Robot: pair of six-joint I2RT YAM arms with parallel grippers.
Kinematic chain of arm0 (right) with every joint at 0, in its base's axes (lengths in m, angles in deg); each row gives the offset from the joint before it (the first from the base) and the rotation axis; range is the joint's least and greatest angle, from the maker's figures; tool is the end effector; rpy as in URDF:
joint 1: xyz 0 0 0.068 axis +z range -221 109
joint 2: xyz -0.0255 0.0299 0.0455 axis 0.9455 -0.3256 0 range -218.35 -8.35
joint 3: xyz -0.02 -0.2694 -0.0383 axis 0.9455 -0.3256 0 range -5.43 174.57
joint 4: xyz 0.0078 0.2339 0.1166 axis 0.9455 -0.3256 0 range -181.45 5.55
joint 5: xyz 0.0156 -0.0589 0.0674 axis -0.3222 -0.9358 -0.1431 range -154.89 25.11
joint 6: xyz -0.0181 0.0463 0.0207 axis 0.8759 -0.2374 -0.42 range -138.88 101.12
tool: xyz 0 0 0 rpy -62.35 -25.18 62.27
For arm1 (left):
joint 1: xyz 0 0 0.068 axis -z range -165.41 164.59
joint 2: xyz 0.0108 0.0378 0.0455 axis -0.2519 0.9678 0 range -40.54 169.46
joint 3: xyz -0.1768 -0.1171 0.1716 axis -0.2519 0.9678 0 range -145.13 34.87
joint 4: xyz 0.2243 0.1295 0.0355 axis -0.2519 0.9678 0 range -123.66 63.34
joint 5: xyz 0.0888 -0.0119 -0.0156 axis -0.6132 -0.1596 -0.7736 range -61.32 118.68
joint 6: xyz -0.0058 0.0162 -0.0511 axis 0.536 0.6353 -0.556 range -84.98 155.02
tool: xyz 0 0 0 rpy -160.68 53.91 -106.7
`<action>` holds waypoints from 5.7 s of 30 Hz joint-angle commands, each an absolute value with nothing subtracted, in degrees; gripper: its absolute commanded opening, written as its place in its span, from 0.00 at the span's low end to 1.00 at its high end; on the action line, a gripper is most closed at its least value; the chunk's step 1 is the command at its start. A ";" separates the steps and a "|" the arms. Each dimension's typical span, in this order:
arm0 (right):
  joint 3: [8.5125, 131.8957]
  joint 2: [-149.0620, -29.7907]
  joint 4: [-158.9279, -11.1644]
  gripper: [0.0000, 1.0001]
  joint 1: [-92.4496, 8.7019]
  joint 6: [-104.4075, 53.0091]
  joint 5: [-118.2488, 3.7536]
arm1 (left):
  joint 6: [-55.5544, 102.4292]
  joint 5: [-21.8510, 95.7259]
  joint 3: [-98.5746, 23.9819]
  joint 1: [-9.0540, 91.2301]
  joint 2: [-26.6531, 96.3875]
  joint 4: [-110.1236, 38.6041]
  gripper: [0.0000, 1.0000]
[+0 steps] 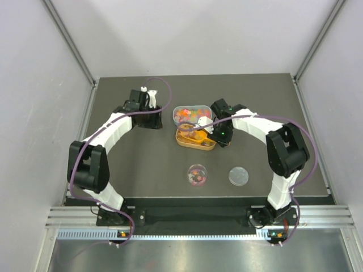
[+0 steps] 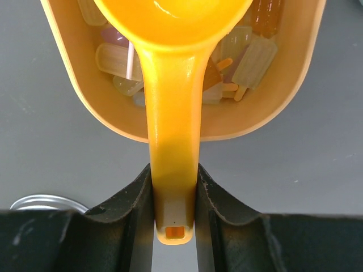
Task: Pack the candies
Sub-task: Scoop the fake candies from the storage box, then place the fake candies in the packing bottle, then adjust the storage box at the center of the board.
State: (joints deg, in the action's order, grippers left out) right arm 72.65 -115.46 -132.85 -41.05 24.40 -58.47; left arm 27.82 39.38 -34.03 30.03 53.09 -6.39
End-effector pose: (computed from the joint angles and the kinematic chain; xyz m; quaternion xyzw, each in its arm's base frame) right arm 0.3141 0.1855 0.1927 -0.5968 0.7929 0.0426 0.1150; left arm 0.3370 -0.0999 0.2430 0.0980 0.9367 -0.1501 0.3006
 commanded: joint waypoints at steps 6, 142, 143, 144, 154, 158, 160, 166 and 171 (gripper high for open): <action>64.98 -107.84 -119.70 0.00 -42.70 25.32 -51.09 | 33.87 36.06 -38.60 27.51 50.78 -5.00 0.59; 79.11 -98.69 -164.42 0.00 -13.96 49.32 -99.08 | 27.46 36.50 -25.42 18.19 42.95 -22.85 0.61; 79.82 -98.87 -165.13 0.00 -13.87 48.97 -99.25 | 27.37 36.59 -25.59 18.19 42.96 -22.58 0.61; 81.13 -99.22 -165.83 0.00 -13.70 48.71 -99.69 | 27.28 36.85 -25.86 18.19 43.13 -22.32 0.61; 88.25 -102.47 -168.21 0.00 -16.50 44.93 -99.26 | 25.96 42.12 -30.60 18.28 46.02 -21.26 0.61; 96.05 -106.51 -167.86 0.00 -22.82 45.10 -97.94 | 26.67 44.23 -35.52 18.54 50.50 -19.34 0.61; 98.62 -108.36 -167.25 0.00 -26.69 46.23 -97.41 | 27.02 45.28 -39.64 18.89 53.76 -18.11 0.61; 99.86 -111.25 -163.46 0.00 -35.31 50.02 -96.97 | 26.49 46.34 -45.36 19.77 60.88 -17.48 0.60; 107.14 -119.76 -164.17 0.00 -41.19 50.90 -98.90 | 26.58 47.92 -50.11 20.83 67.90 -16.26 0.59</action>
State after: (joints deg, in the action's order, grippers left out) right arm 102.10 -115.26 -162.12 -38.71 49.71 -97.75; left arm 26.92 45.71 -46.42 20.11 65.17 -17.16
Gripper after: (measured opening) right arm 0.272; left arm 0.597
